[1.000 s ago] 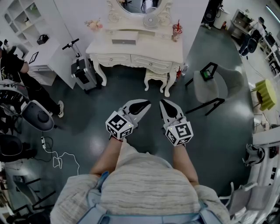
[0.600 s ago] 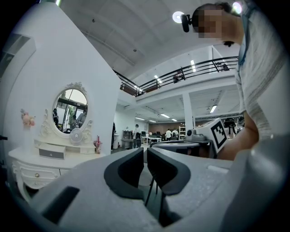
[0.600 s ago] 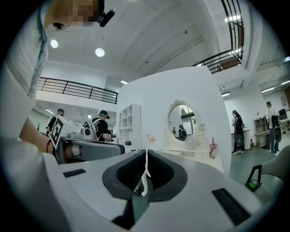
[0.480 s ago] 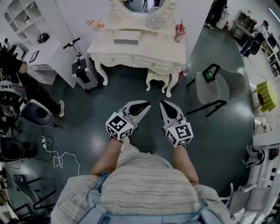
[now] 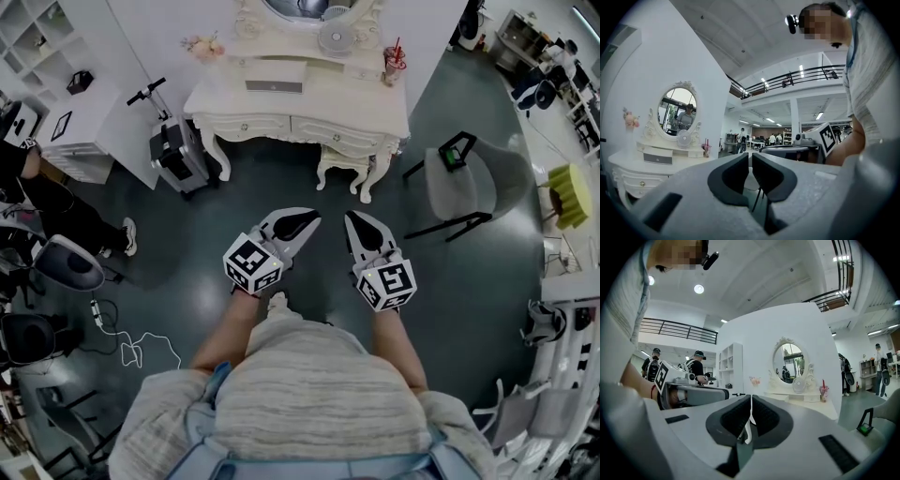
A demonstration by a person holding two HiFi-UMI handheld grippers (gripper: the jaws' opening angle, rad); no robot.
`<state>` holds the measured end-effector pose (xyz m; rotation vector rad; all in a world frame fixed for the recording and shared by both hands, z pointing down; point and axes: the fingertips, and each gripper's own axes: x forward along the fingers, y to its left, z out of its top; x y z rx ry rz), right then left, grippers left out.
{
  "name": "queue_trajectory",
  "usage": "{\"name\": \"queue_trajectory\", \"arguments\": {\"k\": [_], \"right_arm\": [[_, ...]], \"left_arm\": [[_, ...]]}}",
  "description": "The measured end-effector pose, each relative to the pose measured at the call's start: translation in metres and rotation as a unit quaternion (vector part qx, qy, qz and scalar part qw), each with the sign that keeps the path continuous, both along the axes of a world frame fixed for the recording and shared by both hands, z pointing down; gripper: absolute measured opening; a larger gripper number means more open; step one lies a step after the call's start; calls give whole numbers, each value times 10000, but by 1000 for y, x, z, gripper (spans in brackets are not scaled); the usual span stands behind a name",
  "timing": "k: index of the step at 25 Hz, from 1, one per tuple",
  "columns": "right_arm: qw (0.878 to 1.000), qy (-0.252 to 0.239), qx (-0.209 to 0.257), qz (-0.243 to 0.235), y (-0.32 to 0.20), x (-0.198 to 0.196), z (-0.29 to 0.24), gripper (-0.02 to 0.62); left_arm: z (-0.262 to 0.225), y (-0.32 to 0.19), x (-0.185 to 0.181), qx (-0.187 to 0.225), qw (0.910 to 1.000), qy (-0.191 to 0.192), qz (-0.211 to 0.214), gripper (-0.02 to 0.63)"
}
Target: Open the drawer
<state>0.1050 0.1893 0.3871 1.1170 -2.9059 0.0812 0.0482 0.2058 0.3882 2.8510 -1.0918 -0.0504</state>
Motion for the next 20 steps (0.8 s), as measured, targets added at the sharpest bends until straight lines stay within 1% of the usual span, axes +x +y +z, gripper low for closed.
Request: {"name": "queue_trajectory", "arguments": {"k": [7, 12, 15, 20], "right_arm": [[9997, 93, 43, 217, -29, -55, 3, 11], [9994, 176, 66, 308, -43, -91, 4, 11], [9991, 238, 31, 362, -47, -101, 9, 11], [9987, 234, -33, 443, -67, -107, 12, 11]], "left_arm": [[0, -31, -61, 43, 9998, 49, 197, 35], [1, -49, -100, 62, 9996, 121, 237, 34], [5, -57, -109, 24, 9994, 199, 279, 35], [12, -74, -109, -33, 9989, 231, 399, 34]]}}
